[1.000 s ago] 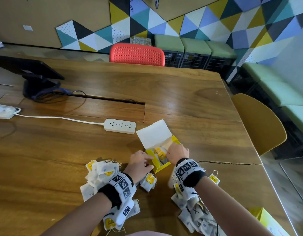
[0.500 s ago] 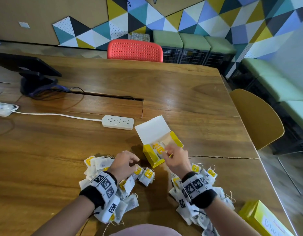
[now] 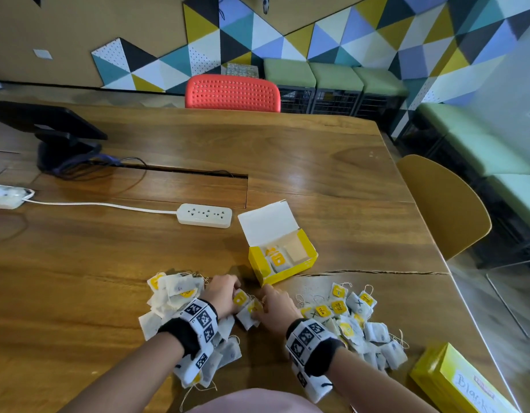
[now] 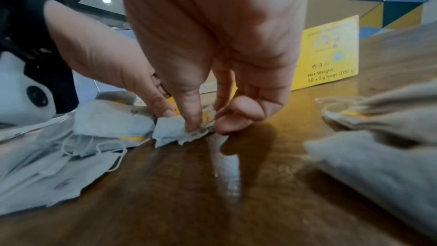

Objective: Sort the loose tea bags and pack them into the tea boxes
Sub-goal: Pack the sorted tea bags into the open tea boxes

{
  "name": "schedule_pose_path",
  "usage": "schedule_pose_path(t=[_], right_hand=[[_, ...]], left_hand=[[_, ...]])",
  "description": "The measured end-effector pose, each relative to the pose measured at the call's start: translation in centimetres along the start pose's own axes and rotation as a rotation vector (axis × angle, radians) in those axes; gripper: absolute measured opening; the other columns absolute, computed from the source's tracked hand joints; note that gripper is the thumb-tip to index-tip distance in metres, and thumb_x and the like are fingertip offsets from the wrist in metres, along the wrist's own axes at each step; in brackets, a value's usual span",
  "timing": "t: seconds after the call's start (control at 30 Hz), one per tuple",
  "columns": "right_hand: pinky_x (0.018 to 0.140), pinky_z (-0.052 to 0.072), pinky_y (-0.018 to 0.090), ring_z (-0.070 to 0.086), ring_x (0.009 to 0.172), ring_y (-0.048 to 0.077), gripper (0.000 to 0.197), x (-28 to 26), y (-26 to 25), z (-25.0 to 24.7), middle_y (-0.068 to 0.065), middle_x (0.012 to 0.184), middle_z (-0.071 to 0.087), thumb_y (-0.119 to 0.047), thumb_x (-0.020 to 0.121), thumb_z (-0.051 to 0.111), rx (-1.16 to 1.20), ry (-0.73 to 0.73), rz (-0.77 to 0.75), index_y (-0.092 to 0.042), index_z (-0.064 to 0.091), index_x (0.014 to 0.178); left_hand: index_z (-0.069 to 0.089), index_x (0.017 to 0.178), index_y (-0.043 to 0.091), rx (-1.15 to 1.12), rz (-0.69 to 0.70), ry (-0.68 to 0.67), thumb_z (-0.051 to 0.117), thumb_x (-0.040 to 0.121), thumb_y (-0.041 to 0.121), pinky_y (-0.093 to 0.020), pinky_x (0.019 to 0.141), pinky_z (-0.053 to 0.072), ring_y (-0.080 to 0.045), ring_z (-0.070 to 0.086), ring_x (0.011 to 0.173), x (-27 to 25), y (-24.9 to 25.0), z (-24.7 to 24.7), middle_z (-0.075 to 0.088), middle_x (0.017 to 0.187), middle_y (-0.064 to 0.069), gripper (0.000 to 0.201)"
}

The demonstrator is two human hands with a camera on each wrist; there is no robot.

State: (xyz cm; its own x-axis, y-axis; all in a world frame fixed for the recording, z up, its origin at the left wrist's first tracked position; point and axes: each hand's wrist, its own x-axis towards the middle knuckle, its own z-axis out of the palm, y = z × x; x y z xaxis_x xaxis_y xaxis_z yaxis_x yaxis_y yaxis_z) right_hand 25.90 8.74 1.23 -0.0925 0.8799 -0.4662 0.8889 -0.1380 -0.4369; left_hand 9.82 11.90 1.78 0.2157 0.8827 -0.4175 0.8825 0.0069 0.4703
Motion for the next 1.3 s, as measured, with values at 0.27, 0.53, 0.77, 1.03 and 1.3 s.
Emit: schedule_pose_path(t=[0.27, 0.53, 0.77, 1.03, 1.3], right_hand=[[0.079, 0.048, 0.03, 0.056, 0.088, 0.022, 0.025, -0.2, 0.6, 0.1, -0.002, 0.097, 0.047, -0.034, 0.081, 0.072, 0.037, 0.041, -0.087, -0.017, 0.063, 0.097], [0.069, 0.054, 0.03, 0.059, 0.07, 0.007, 0.018, -0.9, -0.2, -4.0, -0.012, 0.072, 0.063, -0.027, 0.084, 0.072, 0.414, -0.02, -0.29, -0.036, 0.063, 0.071], [0.069, 0.059, 0.033, 0.068, 0.073, 0.017, 0.005, -0.5, -2.6, -5.3, 0.012, 0.084, 0.072, -0.012, 0.081, 0.076, 0.626, 0.003, -0.331, -0.009, 0.074, 0.085], [0.081, 0.058, 0.045, 0.071, 0.082, 0.024, 0.018, 0.4, -3.0, -4.6, 0.009, 0.086, 0.074, -0.012, 0.077, 0.078, 0.741, 0.141, -0.185, -0.026, 0.068, 0.072], [0.079, 0.048, 0.021, 0.062, 0.083, 0.011, 0.02, -0.2, -1.1, -3.7, -0.006, 0.093, 0.066, -0.006, 0.085, 0.059, 0.328, 0.074, -0.291, -0.018, 0.07, 0.096]], left_hand=[[0.072, 0.079, 0.01, -0.273, 0.052, 0.087, 0.07, 0.083, 0.019, -0.026, 0.056, 0.04, -0.02, 0.059, 0.068, -0.7, -0.6, -1.2, 0.07, 0.077, -0.007, 0.01], [0.075, 0.092, 0.022, -0.752, 0.01, 0.068, 0.069, 0.087, 0.019, -0.029, 0.084, 0.05, -0.013, 0.064, 0.087, -1.6, -1.4, -3.0, 0.072, 0.087, 0.008, 0.008], [0.063, 0.082, 0.005, -0.981, -0.067, -0.187, 0.039, 0.103, 0.025, -0.015, 0.061, 0.049, -0.007, 0.062, 0.061, -3.7, 2.2, -4.4, 0.067, 0.063, 0.002, 0.037], [0.064, 0.11, 0.001, -1.251, -0.037, -0.321, 0.052, 0.094, 0.014, -0.025, 0.078, 0.056, -0.018, 0.069, 0.093, -4.3, 1.4, -4.3, 0.071, 0.105, -0.016, 0.024], [0.064, 0.111, 0.003, -1.279, -0.079, -0.157, 0.049, 0.096, 0.002, -0.022, 0.072, 0.058, -0.014, 0.071, 0.088, -4.5, 0.3, -5.5, 0.072, 0.104, -0.012, 0.021]])
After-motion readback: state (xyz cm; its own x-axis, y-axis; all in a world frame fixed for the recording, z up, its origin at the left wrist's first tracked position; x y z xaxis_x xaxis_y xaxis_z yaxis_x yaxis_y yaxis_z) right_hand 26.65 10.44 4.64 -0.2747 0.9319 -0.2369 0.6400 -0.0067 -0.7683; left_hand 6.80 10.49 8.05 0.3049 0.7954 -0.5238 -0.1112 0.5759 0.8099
